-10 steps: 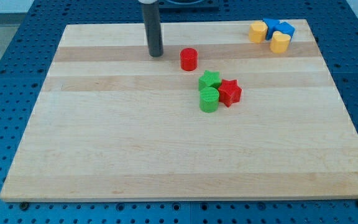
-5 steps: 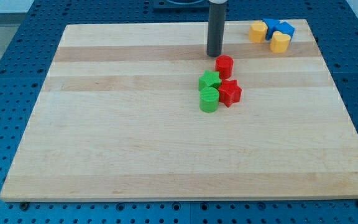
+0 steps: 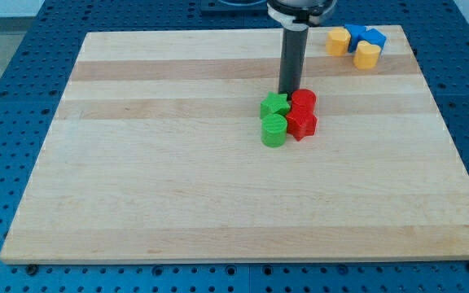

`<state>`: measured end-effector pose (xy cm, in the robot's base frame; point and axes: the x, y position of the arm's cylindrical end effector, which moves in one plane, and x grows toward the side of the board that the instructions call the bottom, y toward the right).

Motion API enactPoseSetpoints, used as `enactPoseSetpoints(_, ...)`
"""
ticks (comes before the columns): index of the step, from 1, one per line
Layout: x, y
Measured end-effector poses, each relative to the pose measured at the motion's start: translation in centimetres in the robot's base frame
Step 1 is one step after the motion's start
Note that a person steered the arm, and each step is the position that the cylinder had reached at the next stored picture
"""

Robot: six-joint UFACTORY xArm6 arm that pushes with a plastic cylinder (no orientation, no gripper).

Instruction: Push the red circle into the red star

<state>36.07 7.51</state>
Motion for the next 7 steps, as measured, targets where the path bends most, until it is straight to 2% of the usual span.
enactPoseSetpoints(2,0.1,8.2)
enactPoseSetpoints(3,1.0,7.7)
enactPoseSetpoints(5,1.1,2.7)
enactPoseSetpoints(7,1.0,1.9)
